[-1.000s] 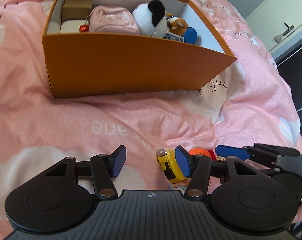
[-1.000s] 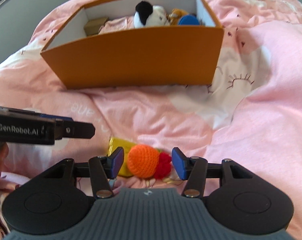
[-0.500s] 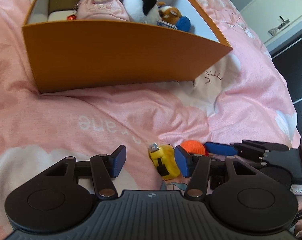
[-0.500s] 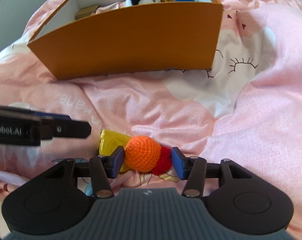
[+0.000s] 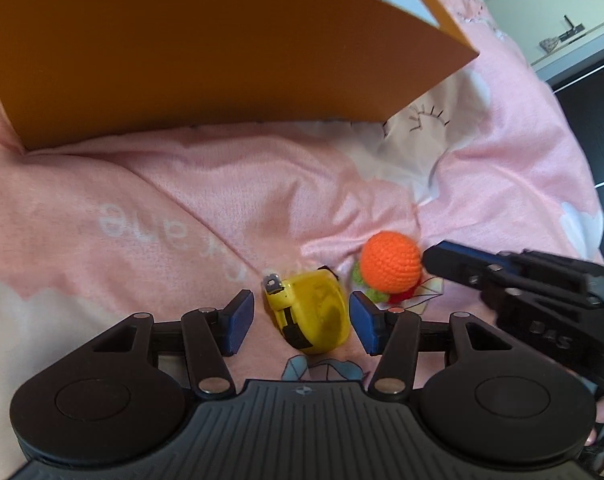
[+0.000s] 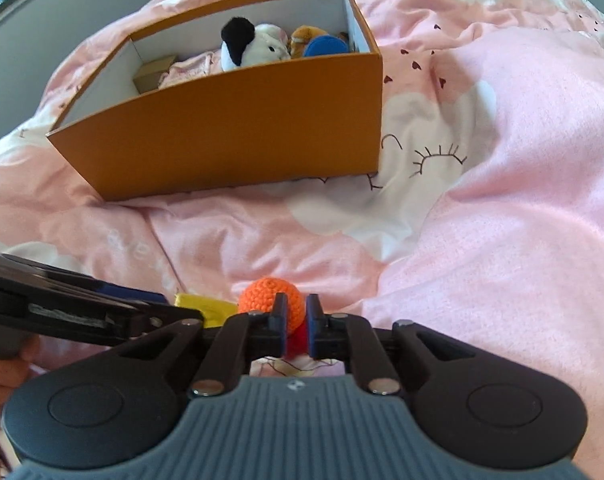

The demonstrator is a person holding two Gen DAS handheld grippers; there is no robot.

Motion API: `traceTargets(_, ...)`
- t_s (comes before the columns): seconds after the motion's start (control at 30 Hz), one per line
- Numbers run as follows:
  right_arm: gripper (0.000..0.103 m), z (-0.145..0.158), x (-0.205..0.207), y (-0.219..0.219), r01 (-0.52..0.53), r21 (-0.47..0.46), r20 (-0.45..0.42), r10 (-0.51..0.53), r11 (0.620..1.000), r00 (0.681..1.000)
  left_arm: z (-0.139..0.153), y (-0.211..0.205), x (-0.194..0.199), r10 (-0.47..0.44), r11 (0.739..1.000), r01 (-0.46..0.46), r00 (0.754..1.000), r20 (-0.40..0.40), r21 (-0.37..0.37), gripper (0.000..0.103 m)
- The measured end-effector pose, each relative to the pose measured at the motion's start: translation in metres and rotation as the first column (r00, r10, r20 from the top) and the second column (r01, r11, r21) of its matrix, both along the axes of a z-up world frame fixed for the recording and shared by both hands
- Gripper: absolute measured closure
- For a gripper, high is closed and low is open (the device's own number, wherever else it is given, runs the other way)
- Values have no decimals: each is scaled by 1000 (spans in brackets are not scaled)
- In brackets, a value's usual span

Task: Organize objects
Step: 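Grasp the yellow tape measure with the left gripper while the right grasps the orange crocheted ball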

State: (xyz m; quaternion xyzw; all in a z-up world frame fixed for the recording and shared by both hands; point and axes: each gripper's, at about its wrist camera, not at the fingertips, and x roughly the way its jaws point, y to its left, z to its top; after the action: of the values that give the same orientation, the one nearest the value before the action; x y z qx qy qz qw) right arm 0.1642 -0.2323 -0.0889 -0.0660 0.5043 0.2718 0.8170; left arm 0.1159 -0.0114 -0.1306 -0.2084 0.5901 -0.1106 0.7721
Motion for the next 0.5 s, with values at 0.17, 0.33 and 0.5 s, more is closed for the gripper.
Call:
traceTargets(0.17, 80, 3, -3, 6, -40, 10, 14, 40, 999, 999, -11, -9, 4, -22, 1000, 22, 1000, -15, -4, 39)
traceTargets(0.33, 75, -2, -3, 11, -66, -2, -4, 66, 998, 998, -8, -5, 0, 5, 1000, -5, 1000, 6, -11, 65)
traceTargets(0.5, 65, -8, -6, 20, -118, -28, -15, 118, 993, 993, 4, 2, -6, 30, 999, -29, 998, 53, -21, 76)
